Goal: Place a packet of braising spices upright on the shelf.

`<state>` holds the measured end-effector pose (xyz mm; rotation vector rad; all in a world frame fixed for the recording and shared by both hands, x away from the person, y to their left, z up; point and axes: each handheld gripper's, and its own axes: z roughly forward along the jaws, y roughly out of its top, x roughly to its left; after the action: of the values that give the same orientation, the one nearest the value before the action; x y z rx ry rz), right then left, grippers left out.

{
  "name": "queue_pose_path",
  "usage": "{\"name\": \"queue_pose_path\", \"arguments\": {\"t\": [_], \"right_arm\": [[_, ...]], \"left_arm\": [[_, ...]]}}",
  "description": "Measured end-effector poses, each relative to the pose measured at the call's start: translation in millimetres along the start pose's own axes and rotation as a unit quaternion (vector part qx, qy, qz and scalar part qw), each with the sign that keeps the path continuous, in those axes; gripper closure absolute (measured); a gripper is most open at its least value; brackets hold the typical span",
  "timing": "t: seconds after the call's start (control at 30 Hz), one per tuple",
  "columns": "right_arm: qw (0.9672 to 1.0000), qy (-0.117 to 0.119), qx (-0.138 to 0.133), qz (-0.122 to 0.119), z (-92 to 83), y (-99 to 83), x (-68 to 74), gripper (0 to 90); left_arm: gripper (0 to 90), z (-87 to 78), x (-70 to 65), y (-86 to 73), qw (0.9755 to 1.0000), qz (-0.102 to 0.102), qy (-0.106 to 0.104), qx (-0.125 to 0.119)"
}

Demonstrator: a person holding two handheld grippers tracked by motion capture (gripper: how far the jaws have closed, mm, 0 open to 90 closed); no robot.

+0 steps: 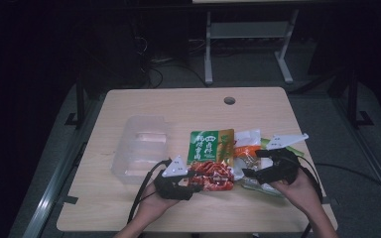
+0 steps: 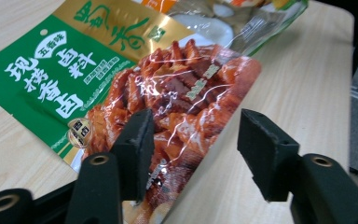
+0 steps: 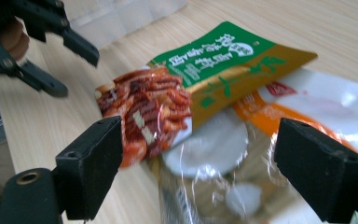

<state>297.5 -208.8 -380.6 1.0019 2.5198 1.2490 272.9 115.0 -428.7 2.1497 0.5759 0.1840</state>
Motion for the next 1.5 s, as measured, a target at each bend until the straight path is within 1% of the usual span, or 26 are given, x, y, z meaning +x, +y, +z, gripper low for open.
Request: {"name": "queue_pose_path", "arguments": {"t": [0.03,0.07,0.17,0.23,0.27,0.3,0.33,0.43,0.5,0.53,0.63,0.67,0.7,0.8,0.83,0.9,0.93,1.07,1.1,1.13,1.17,1.2,1.23,1.33,1.4,1.5], "right_arm": [[1.0,0.0,-0.002,-0.006,2.8,3.0,-1.1,15.0],[1.0,-0.001,0.005,0.002,5.8,7.5,-0.7,15.0],[0.9998,0.004,0.021,0.001,16.1,20.1,-3.4,15.7],[0.9993,0.002,0.037,0.0,25.9,32.0,-6.1,16.8],[0.9991,0.001,0.043,-0.001,28.9,35.8,-7.8,17.2],[0.9991,0.001,0.043,-0.001,28.9,35.8,-7.8,17.2],[0.999,0.001,0.046,0.0,32.4,39.3,-10.1,17.7],[0.9972,0.001,0.071,0.022,45.0,52.0,-20.0,19.0],[0.9971,0.002,0.071,0.026,47.4,53.8,-21.9,19.9],[0.9953,-0.002,0.088,0.04,56.9,57.9,-28.2,20.1],[0.9938,-0.009,0.1,0.047,64.9,59.3,-33.6,21.4],[0.9914,-0.011,0.117,0.058,74.7,58.3,-40.1,22.4],[0.9914,-0.011,0.117,0.058,74.7,58.3,-40.1,22.4],[0.9877,-0.017,0.137,0.073,85.5,56.1,-47.6,23.1],[0.9856,-0.014,0.143,0.088,90.0,54.5,-52.3,24.7],[0.9853,-0.013,0.145,0.09,91.5,53.9,-53.7,25.4],[0.9837,-0.008,0.149,0.1,96.3,52.9,-55.3,27.0],[0.982,-0.01,0.16,0.099,104.1,52.1,-56.7,30.3],[0.9802,-0.004,0.163,0.112,108.9,50.8,-58.1,35.8],[0.9795,-0.001,0.164,0.118,110.2,50.3,-58.4,37.6],[0.9795,-0.001,0.164,0.118,110.2,50.3,-58.4,37.6],[0.978,-0.002,0.169,0.122,112.9,49.5,-58.4,41.3],[0.9777,0.005,0.171,0.122,115.3,48.6,-58.2,43.0],[0.977,0.018,0.164,0.136,117.1,47.3,-58.2,58.1],[0.9775,0.026,0.156,0.14,115.4,47.0,-58.5,67.4],[0.9803,0.031,0.149,0.125,112.7,47.6,-56.4,80.4]], "left_arm": [[48.1,2.7,0.9,0.0,1.0,0.001,0.004,0.002],[49.2,5.4,2.0,-0.1,1.0,0.0,0.008,0.004],[52.0,13.4,7.7,-2.0,0.9997,-0.008,0.017,0.015],[56.5,16.6,9.6,-3.9,0.9995,-0.015,0.019,0.02],[57.3,19.5,11.0,-6.3,0.9992,-0.018,0.02,0.03],[58.2,19.5,11.0,-6.3,0.9992,-0.018,0.02,0.03],[58.2,21.6,10.1,-7.8,0.9991,-0.026,0.019,0.028],[61.3,25.7,10.8,-11.4,0.9984,-0.021,0.025,0.046],[62.0,26.5,11.4,-12.0,0.998,-0.022,0.026,0.053],[62.1,28.4,12.0,-12.8,0.9977,-0.02,0.029,0.059],[62.5,29.4,12.0,-13.1,0.9975,-0.022,0.032,0.06],[62.5,29.4,11.7,-13.1,0.9972,-0.019,0.033,0.065],[62.6,29.4,11.7,-13.1,0.9972,-0.019,0.033,0.065],[63.0,30.5,11.4,-13.8,0.9971,-0.017,0.034,0.066],[63.2,30.5,11.4,-13.7,0.9971,-0.018,0.034,0.066],[63.2,30.8,11.7,-13.8,0.9971,-0.018,0.033,0.066],[63.2,31.1,11.8,-14.1,0.9971,-0.018,0.033,0.066],[63.2,31.7,11.7,-14.3,0.9971,-0.019,0.033,0.065],[63.1,32.1,11.1,-14.3,0.9972,-0.022,0.033,0.063],[63.1,32.1,11.1,-14.3,0.9972,-0.022,0.033,0.063],[63.1,32.1,10.7,-14.1,0.9971,-0.023,0.033,0.064],[63.1,32.3,10.5,-14.3,0.9971,-0.023,0.033,0.064],[63.1,32.4,10.6,-14.4,0.9971,-0.023,0.033,0.064],[63.0,32.7,11.1,-14.7,0.9972,-0.022,0.032,0.064],[62.5,32.5,10.5,-14.8,0.9971,-0.024,0.033,0.064],[60.5,32.4,11.0,-14.7,0.9972,-0.02,0.034,0.064]]}}
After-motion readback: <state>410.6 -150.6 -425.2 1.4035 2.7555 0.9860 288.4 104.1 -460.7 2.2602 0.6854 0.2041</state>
